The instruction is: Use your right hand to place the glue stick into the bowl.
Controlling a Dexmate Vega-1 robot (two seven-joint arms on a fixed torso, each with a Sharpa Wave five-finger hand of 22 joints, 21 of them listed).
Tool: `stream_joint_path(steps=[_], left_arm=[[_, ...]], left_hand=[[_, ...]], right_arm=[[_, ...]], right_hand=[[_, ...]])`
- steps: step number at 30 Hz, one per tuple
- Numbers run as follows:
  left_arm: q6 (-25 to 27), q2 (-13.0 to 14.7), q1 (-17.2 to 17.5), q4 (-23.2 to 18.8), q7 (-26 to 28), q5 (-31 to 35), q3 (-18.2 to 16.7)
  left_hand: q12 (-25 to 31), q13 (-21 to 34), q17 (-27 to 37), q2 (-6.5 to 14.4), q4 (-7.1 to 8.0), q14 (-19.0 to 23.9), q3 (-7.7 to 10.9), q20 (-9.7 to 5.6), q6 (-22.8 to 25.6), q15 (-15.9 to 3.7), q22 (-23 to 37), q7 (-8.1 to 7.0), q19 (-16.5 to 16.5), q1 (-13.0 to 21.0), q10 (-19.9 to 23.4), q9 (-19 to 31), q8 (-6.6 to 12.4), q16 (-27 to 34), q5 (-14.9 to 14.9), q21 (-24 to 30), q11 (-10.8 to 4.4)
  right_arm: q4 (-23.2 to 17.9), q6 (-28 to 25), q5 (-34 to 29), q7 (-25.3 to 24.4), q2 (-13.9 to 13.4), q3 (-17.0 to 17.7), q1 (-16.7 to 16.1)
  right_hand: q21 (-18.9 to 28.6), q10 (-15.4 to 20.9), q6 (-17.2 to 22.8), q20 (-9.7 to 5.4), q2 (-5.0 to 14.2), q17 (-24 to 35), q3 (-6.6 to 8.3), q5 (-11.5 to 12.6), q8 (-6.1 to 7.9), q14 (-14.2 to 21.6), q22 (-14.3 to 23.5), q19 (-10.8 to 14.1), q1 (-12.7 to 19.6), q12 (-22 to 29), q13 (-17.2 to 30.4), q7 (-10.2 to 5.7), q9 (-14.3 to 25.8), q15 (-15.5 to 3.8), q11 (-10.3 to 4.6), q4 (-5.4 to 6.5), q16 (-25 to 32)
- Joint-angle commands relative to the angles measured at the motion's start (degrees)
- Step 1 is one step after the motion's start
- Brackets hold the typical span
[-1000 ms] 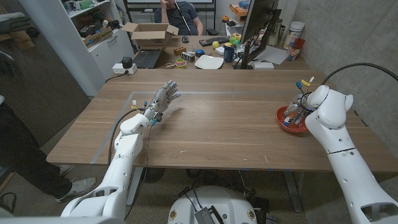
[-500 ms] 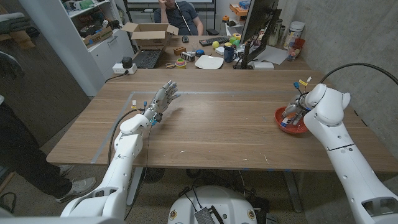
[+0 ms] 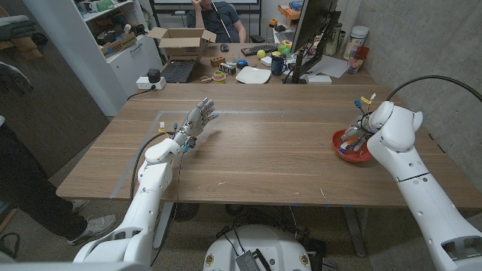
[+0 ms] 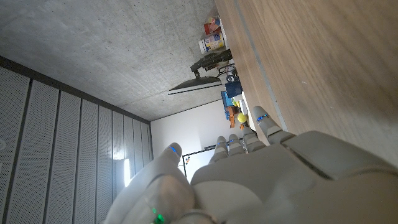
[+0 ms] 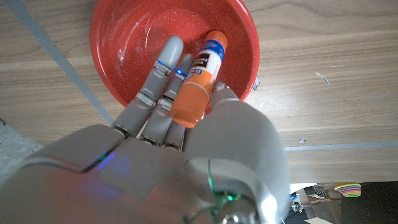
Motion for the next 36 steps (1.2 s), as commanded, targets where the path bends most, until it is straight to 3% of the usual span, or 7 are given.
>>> stream_joint_path(steps=[1,16,27,36], left_arm=[[0.14,0.21,0.27,-0.35,-0.01,-0.28,-0.18],[-0.22,0.29,-0.27,0.63,-0.19,-0.30,-0.33],[-0.34,0.13,-0.69,1.49,-0.34,-0.08,-0.31],[-0.44,0.02,-0.91,1.75,-0.57,-0.05,-0.34]], left_hand=[[0.31,0.26,0.17,0.62,-0.03,-0.51,-0.38,0.10,0.38,-0.04,0.19,0.08,0.36,-0.66,-0.46,0.15,0.36,-0.14,0.35,-0.06,-0.10],[0.30,0.26,0.16,0.62,-0.05,-0.50,-0.42,0.10,0.91,-0.02,0.20,0.15,0.45,-0.65,-0.46,0.15,0.48,-0.16,0.38,-0.23,-0.06],[0.30,0.26,0.16,0.62,-0.06,-0.49,-0.45,0.14,1.20,-0.04,0.20,0.15,0.49,-0.64,-0.45,0.16,0.52,-0.17,0.40,-0.37,-0.05],[0.32,0.26,0.15,0.62,-0.07,-0.46,-0.48,0.10,1.22,0.03,0.20,0.23,0.59,-0.62,-0.38,0.16,0.47,-0.16,0.42,-0.44,-0.08]], right_arm=[[0.90,-1.21,-0.07,2.66,-2.18,-2.37,1.61],[0.64,-1.30,1.11,1.06,-2.80,-2.78,1.68],[-1.43,-0.26,0.50,-3.45,-2.85,-2.57,0.28],[-2.64,0.54,-2.97,-3.71,-2.66,-3.16,-0.03]], right_hand=[[-0.64,-2.69,-3.38,-7.72,-0.37,-0.23,-0.97,0.77,-0.84,-2.50,-0.06,-0.98,-1.02,-1.17,-0.01,-0.38,0.10,-3.73,-0.59,0.27,-0.29],[-0.90,-7.12,-8.76,-7.45,-2.86,-0.30,-4.85,1.66,-0.83,-5.70,0.05,-1.74,-4.88,-2.13,0.24,-0.89,0.49,-3.56,-1.55,2.20,0.09],[-1.58,-7.77,-8.82,-7.31,-4.49,-0.30,-7.11,2.22,-0.20,-8.44,-0.34,-2.41,-7.29,-1.92,0.35,-1.00,0.47,-3.38,-1.57,3.35,-0.23],[-2.29,-7.15,-8.18,-7.05,-5.00,-0.15,-8.26,2.61,0.15,-9.44,-0.60,-3.11,-8.68,-1.45,0.29,-1.26,0.32,-3.61,-1.58,4.11,-0.01]])
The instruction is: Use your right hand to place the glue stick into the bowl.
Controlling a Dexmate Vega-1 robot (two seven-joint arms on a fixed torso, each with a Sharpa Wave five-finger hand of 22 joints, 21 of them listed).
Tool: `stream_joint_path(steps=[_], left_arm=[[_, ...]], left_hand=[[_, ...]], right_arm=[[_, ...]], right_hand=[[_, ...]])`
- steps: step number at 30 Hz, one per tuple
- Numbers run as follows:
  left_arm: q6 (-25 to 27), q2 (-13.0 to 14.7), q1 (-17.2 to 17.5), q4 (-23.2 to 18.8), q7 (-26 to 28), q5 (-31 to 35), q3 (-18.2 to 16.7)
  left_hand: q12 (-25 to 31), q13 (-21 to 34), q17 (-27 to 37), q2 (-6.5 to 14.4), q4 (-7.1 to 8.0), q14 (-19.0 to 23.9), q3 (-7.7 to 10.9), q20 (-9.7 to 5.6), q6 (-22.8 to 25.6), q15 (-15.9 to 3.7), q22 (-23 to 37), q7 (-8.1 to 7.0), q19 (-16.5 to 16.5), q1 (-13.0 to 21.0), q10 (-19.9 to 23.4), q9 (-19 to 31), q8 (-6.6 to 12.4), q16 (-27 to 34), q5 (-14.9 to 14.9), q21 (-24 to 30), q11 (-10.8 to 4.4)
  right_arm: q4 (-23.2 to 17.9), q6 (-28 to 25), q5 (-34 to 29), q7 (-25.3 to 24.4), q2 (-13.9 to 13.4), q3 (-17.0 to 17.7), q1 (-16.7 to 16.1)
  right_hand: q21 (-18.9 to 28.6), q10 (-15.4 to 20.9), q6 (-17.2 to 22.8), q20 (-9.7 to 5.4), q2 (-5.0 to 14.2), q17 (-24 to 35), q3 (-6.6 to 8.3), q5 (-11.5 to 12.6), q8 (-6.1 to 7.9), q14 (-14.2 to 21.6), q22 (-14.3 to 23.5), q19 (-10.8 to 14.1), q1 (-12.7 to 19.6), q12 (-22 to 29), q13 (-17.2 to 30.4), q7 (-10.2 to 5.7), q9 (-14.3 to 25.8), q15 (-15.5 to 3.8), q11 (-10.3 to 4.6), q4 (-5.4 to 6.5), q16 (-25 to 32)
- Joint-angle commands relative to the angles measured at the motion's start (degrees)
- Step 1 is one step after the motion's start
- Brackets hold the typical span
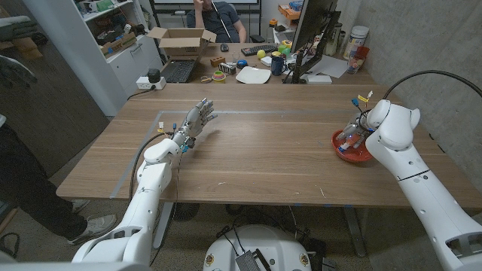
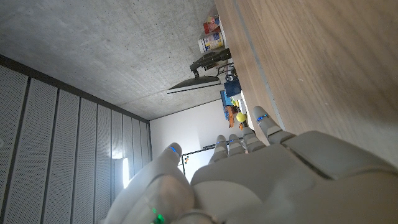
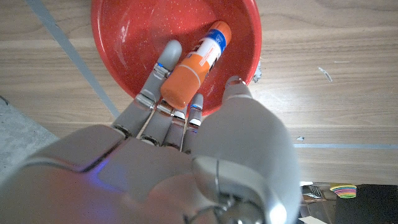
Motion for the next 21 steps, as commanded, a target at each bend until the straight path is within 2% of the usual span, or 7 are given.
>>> stream_joint_path(steps=[1,6,21], left_arm=[[-0.31,-0.15,-0.37,0.54,-0.27,0.22,-0.05],[-0.27,-0.23,-0.26,0.42,-0.08,0.30,-0.11],[-0.35,-0.20,0.06,0.15,-0.13,0.14,-0.32]], left_hand=[[0.32,0.26,0.15,0.62,0.17,-0.48,-0.24,-0.19,0.17,0.03,0.20,-0.20,0.28,-0.62,-0.40,0.16,0.23,-0.17,0.43,-0.24,-0.04],[0.32,0.26,0.15,0.63,0.18,-0.45,-0.26,-0.20,0.22,-0.03,0.21,-0.25,0.33,-0.63,-0.38,0.16,0.22,-0.16,0.43,-0.27,0.03],[0.31,0.26,0.15,0.64,0.18,-0.43,-0.31,-0.20,0.26,-0.03,0.22,-0.24,0.36,-0.63,-0.40,0.16,0.16,-0.17,0.45,-0.45,-0.12]], right_arm=[[-1.81,1.28,-3.14,-1.95,0.43,-0.25,-0.93],[-1.90,2.02,-3.83,-1.65,1.07,0.19,-1.00],[-2.61,4.53,-5.33,-5.28,3.71,1.86,-2.24]], right_hand=[[-0.74,0.25,0.46,-7.55,-0.64,0.18,-1.08,0.54,0.56,-0.81,-0.16,-1.04,-1.31,0.51,0.10,-0.16,0.09,-6.62,-0.30,0.42,0.20],[-1.43,-0.03,0.47,-7.38,-1.07,0.28,-1.81,0.77,0.60,-1.73,-0.34,-1.74,-2.15,0.47,-0.03,-0.27,0.01,-6.61,-0.32,0.86,0.19],[-2.02,0.51,1.05,-7.41,-0.74,0.50,-2.32,1.32,0.86,-1.98,-0.41,-1.79,-2.63,0.80,-0.25,-0.21,-0.14,-6.86,-0.23,1.29,0.59]])
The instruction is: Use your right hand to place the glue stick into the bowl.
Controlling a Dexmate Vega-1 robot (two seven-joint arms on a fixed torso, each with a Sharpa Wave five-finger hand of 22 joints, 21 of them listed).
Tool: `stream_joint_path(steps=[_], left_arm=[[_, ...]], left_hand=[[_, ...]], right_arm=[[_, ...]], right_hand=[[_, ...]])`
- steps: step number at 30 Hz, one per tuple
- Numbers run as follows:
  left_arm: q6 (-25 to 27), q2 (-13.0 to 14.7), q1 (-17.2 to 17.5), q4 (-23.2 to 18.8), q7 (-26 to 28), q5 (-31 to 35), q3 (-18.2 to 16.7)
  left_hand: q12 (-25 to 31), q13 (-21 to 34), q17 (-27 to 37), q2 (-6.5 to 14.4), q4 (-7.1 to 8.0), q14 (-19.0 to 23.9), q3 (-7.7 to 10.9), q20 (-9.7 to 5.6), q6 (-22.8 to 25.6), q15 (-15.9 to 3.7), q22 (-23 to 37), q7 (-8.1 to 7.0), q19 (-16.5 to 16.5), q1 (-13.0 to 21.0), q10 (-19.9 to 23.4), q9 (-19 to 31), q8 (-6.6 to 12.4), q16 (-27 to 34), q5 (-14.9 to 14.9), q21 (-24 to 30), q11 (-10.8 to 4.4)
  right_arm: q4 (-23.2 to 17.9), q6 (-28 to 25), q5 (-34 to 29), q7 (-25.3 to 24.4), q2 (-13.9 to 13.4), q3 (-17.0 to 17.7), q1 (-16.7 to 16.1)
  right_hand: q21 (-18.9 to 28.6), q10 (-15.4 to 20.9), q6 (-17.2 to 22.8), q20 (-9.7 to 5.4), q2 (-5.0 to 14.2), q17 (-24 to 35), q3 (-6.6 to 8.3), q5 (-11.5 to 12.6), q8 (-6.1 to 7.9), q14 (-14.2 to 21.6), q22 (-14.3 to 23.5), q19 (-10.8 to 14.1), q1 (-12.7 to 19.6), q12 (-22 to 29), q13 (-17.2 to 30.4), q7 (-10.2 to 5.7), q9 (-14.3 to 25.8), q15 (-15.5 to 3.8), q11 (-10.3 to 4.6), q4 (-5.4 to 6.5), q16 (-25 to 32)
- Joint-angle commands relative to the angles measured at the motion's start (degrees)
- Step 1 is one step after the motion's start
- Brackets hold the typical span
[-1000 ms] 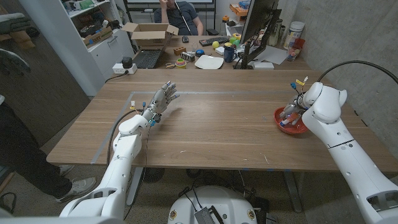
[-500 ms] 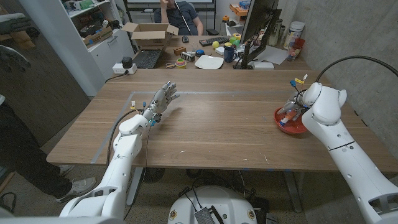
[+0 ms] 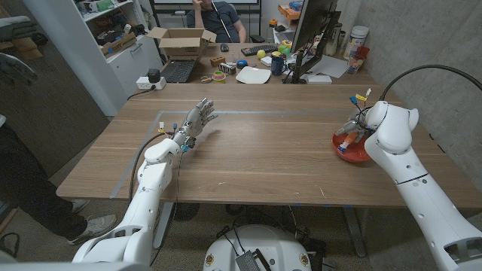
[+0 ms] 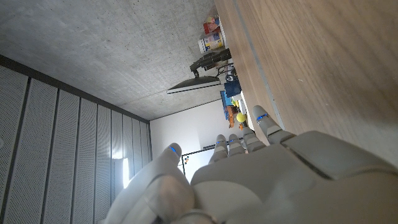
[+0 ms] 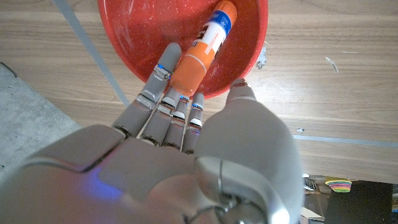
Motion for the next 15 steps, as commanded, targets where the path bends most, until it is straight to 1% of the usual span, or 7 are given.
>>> stream_joint_path(steps=[1,4,6,8,9,10,15], left_arm=[[-0.06,0.04,0.23,-0.17,-0.18,-0.09,-0.19],[0.07,0.05,0.27,-0.18,-0.28,-0.18,-0.24],[-0.04,0.06,0.26,-0.08,-0.19,-0.14,-0.28],[-0.03,0.07,0.22,0.06,-0.31,-0.20,-0.31],[0.02,0.03,0.28,-0.02,-0.27,-0.23,-0.35],[-0.07,0.13,0.22,0.11,-0.45,-0.19,-0.32],[-0.12,0.02,0.23,0.18,-0.33,-0.23,-0.45]], left_hand=[[0.31,0.26,0.15,0.64,-0.07,-0.42,-0.06,0.12,0.28,-0.03,0.22,-0.20,0.06,-0.63,-0.39,0.16,0.16,-0.17,0.23,-0.04,-0.15],[0.31,0.26,0.15,0.64,-0.07,-0.42,-0.07,0.10,0.29,-0.04,0.22,-0.21,0.07,-0.63,-0.38,0.16,0.15,-0.17,0.24,-0.07,-0.13],[0.30,0.26,0.15,0.64,-0.07,-0.41,-0.07,0.12,0.33,-0.03,0.22,-0.14,0.07,-0.63,-0.40,0.16,0.16,-0.17,0.24,-0.09,-0.11],[0.30,0.26,0.15,0.64,-0.07,-0.43,-0.08,0.13,0.34,-0.02,0.22,-0.13,0.06,-0.63,-0.41,0.16,0.16,-0.18,0.25,-0.11,0.00],[0.31,0.26,0.15,0.64,-0.07,-0.41,-0.08,0.14,0.33,-0.03,0.22,-0.09,0.07,-0.63,-0.38,0.16,0.14,-0.17,0.25,-0.12,0.11],[0.30,0.26,0.15,0.63,-0.07,-0.41,-0.09,0.14,0.34,-0.03,0.22,-0.09,0.05,-0.63,-0.42,0.16,0.14,-0.17,0.25,-0.14,0.08],[0.31,0.26,0.15,0.62,-0.07,-0.41,-0.11,0.15,0.40,-0.01,0.22,-0.10,0.08,-0.63,-0.36,0.16,0.15,-0.17,0.26,-0.19,0.01]], right_arm=[[-0.83,2.29,-1.82,-3.20,1.94,1.06,-1.03],[-0.86,2.99,-0.94,-4.27,2.86,1.80,-1.21],[-0.79,3.31,-2.23,-4.63,2.74,1.22,-1.18],[-0.89,3.67,-1.58,-5.05,3.32,1.82,-1.31],[-1.07,3.76,-2.53,-5.96,3.30,1.49,-1.53],[-1.03,3.81,-2.91,-5.18,3.24,1.40,-1.26],[-1.54,4.38,-3.84,-6.19,3.99,1.80,-1.63]], right_hand=[[-0.17,0.53,0.74,-7.81,-0.16,0.11,-0.58,0.48,0.47,-0.30,0.12,-0.17,-0.39,0.48,0.04,0.07,0.11,-7.36,-0.27,0.21,0.36],[-0.25,0.64,0.80,-7.83,-0.14,0.13,-0.65,0.55,0.49,-0.38,0.11,-0.17,-0.44,0.54,0.01,0.07,0.09,-7.36,-0.21,0.26,0.38],[-0.36,0.82,0.91,-7.90,-0.05,0.17,-0.71,0.65,0.53,-0.38,0.11,-0.15,-0.45,0.63,-0.04,0.10,0.06,-7.41,-0.23,0.31,0.45],[-0.45,1.14,1.15,-7.94,0.08,0.20,-0.74,0.76,0.63,-0.18,0.11,-0.12,-0.44,0.78,-0.08,0.16,0.03,-7.52,-0.12,0.35,0.59],[-0.51,1.18,1.19,-7.96,0.12,0.22,-0.76,0.81,0.64,-0.11,0.10,-0.13,-0.42,0.80,-0.10,0.16,0.02,-7.55,-0.20,0.35,0.65],[-0.54,1.18,1.26,-7.98,0.15,0.22,-0.75,0.84,0.67,-0.08,0.10,-0.12,-0.39,0.81,-0.11,0.13,0.01,-7.56,-0.22,0.35,0.67],[-0.71,1.35,1.41,-8.00,0.30,0.25,-0.81,1.00,0.71,0.02,0.09,-0.09,-0.30,0.90,-0.18,0.13,-0.04,-7.57,-0.28,0.36,0.77]])
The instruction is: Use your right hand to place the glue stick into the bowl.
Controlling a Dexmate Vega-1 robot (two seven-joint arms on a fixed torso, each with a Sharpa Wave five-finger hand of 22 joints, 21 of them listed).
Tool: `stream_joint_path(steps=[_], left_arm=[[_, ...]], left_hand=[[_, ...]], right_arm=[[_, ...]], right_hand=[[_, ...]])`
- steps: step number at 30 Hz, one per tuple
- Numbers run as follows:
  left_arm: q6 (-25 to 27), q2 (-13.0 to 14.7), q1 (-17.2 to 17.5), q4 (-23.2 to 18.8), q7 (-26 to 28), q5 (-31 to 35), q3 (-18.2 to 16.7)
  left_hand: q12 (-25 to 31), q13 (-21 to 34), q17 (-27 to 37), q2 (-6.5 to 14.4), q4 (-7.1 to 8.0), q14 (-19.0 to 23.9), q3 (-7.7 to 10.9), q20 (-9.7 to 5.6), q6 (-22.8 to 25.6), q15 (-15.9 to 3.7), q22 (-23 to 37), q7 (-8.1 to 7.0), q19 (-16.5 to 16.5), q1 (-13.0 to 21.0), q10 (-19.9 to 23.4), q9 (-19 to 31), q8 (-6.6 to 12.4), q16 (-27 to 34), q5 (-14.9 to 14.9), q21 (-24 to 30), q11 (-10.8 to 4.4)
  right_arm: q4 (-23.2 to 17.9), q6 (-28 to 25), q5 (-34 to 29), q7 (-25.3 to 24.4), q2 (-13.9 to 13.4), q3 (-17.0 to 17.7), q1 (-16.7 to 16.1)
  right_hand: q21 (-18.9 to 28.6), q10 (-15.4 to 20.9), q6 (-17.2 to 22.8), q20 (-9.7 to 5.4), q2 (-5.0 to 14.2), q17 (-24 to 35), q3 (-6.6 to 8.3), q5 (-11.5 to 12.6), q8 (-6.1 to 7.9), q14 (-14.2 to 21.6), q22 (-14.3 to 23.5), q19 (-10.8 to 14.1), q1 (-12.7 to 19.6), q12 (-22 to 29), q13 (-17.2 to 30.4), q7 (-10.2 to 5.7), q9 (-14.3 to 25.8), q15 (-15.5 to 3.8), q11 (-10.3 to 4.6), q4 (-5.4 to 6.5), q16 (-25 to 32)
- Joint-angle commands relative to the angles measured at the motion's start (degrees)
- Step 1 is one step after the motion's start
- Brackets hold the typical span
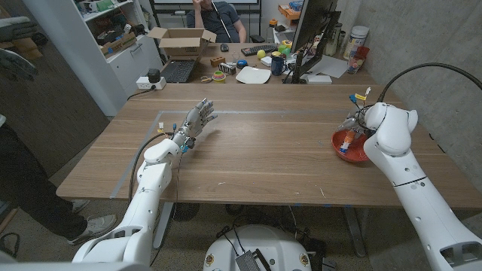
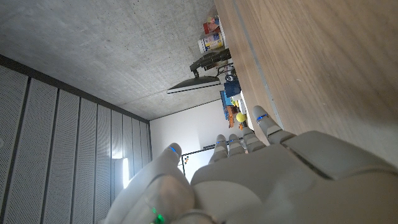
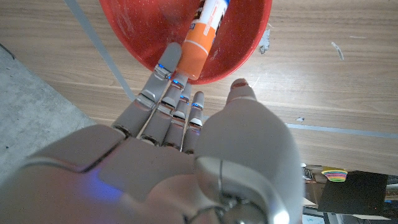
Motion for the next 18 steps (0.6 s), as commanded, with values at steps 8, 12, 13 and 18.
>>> stream_joint_path(steps=[8,12,13,18], left_arm=[[-0.27,-0.08,-0.04,0.34,-0.15,-0.19,-0.22],[-0.20,-0.04,-0.02,0.23,-0.10,-0.13,-0.20],[-0.16,-0.05,0.04,0.12,-0.03,-0.11,-0.20],[-0.22,-0.04,0.06,0.11,0.04,-0.08,-0.19]], left_hand=[[0.31,0.26,0.15,0.61,-0.08,-0.43,-0.14,0.14,0.52,-0.03,0.22,-0.01,0.16,-0.63,-0.35,0.16,0.15,-0.19,0.28,-0.28,0.04],[0.30,0.26,0.15,0.61,-0.08,-0.43,-0.15,0.16,0.52,-0.01,0.23,-0.02,0.17,-0.63,-0.37,0.16,0.14,-0.19,0.28,-0.30,0.04],[0.30,0.26,0.15,0.61,-0.07,-0.41,-0.16,0.16,0.51,-0.01,0.23,-0.01,0.18,-0.63,-0.38,0.16,0.13,-0.19,0.29,-0.32,0.07],[0.31,0.26,0.15,0.62,-0.07,-0.44,-0.17,0.12,0.45,-0.04,0.23,-0.05,0.19,-0.63,-0.35,0.16,0.09,-0.20,0.29,-0.36,-0.02]], right_arm=[[-0.80,2.42,-3.86,-1.89,2.50,0.79,-0.38],[-1.08,3.07,-5.49,-2.08,2.65,0.61,-0.31],[-1.23,3.27,-5.48,-2.22,2.83,0.80,-0.35],[-1.63,4.29,-6.76,-1.91,3.21,0.83,0.03]], right_hand=[[-0.46,0.89,0.91,-8.04,0.53,0.25,-0.38,0.84,0.42,0.19,0.11,0.10,-0.10,0.67,-0.20,-0.24,-0.13,-7.62,0.28,0.10,0.66],[-0.54,1.20,1.02,-8.07,0.73,0.25,-0.38,1.02,0.43,0.35,0.14,0.28,0.10,0.81,-0.27,-0.15,-0.19,-7.65,0.32,0.07,0.74],[-0.57,1.23,1.12,-8.06,0.75,0.25,-0.39,1.05,0.47,0.38,0.14,0.31,0.13,0.83,-0.29,-0.11,-0.20,-7.65,0.34,0.06,0.76],[-0.65,1.32,1.32,-8.04,0.80,0.25,-0.47,1.17,0.53,0.47,0.16,0.45,0.22,0.89,-0.35,-0.16,-0.24,-7.65,0.33,0.06,0.81]])
